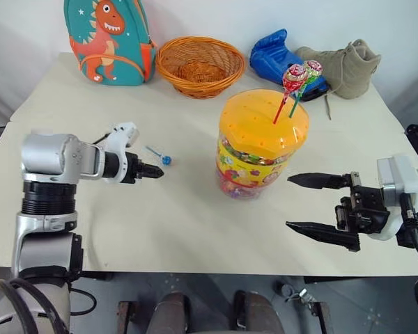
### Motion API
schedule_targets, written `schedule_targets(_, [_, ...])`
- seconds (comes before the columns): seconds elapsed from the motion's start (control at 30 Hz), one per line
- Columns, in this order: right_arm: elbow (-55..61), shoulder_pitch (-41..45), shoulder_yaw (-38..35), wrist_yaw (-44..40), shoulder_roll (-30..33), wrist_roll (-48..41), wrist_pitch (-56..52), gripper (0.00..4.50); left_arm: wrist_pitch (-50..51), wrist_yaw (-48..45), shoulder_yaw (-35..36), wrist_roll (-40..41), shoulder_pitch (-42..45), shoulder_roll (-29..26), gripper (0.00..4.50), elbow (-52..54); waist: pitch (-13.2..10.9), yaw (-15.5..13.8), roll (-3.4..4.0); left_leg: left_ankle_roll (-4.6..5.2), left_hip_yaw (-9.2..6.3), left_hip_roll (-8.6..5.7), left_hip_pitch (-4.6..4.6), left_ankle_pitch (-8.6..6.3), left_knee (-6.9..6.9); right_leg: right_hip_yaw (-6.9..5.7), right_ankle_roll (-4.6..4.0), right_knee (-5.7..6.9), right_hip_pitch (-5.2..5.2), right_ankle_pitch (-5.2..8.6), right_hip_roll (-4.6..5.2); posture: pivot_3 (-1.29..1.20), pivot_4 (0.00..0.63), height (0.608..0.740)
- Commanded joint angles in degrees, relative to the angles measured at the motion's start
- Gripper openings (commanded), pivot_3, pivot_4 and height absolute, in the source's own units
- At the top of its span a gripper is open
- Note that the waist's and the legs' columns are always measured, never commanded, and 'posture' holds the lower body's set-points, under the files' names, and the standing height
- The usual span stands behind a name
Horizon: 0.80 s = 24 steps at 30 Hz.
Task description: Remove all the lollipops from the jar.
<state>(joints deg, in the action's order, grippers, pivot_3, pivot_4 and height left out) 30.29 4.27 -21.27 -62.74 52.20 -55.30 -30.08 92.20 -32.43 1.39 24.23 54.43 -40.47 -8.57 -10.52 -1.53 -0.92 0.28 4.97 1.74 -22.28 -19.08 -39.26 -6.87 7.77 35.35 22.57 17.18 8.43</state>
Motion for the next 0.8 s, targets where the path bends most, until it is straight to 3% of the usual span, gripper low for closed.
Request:
schedule_targets(0.03, [1.8,0.8,-3.6,0.9,1.2,-1.4,-0.2,4.50,-7.4,-6.7,-3.4,1.8,2.3,-6.6,4.11,4.8,0.0,0.0,0.00,0.00,0.01,0.00,-0.01,0.00,0.00,0.01,0.00,0.01,0.03,0.00,0.00,0.00,0.150,0.740])
schedule_targets(0.07, [1.8,0.8,-4.2,1.2,1.3,-1.3,-0.3,4.50,-10.6,-8.9,-3.1,2.4,2.2,-7.9,4.43,6.1,0.0,0.0,0.00,0.00,0.04,0.00,0.00,0.00,0.01,0.04,0.00,0.01,0.04,0.00,0.00,0.00,0.150,0.740])
schedule_targets(0.1, [1.9,0.8,-4.8,1.7,1.5,-1.3,-0.5,4.50,-12.3,-10.7,-2.5,3.4,2.3,-8.8,4.47,7.1,0.0,0.0,0.00,0.00,0.06,0.00,0.00,0.00,0.01,0.07,-0.01,0.02,0.05,0.00,0.00,0.00,0.150,0.740])
schedule_targets(0.33, [2.4,0.2,-10.6,5.4,2.9,-0.6,-1.6,4.50,-33.9,-27.1,4.7,10.0,-0.6,-9.3,4.47,10.6,0.0,-0.1,0.00,0.00,0.14,0.01,0.02,0.00,0.00,0.11,-0.01,0.04,0.06,0.01,0.01,0.00,0.150,0.740])
schedule_targets(0.5, [2.9,-1.0,-14.9,6.2,3.7,-1.3,-2.3,4.50,-47.5,-33.5,7.6,13.0,1.7,-3.2,4.47,7.6,0.0,-0.2,0.00,0.01,0.18,0.00,0.04,0.00,-0.02,0.12,-0.01,0.05,0.04,0.01,0.01,0.00,0.150,0.740])
schedule_targets(0.8, [4.6,1.0,-19.2,12.6,4.8,-5.1,-5.4,4.50,-58.7,-48.4,6.8,16.4,3.9,3.9,4.47,1.0,0.0,0.1,0.00,0.01,0.19,0.01,0.06,-0.01,-0.06,0.13,-0.01,0.11,0.04,0.01,0.01,0.00,0.150,0.740])
